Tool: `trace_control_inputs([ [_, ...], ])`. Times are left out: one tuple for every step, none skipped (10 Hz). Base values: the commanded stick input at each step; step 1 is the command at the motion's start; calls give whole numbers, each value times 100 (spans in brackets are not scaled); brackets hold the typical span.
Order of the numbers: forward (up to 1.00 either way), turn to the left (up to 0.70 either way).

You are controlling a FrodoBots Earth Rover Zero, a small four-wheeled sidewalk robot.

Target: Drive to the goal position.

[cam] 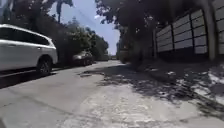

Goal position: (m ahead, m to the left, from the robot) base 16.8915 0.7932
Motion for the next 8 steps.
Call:
trace_control_inputs([
  [100,3],
  [100,3],
  [100,3],
  [100,3],
  [100,3],
  [100,3],
  [100,3],
  [100,3],
])
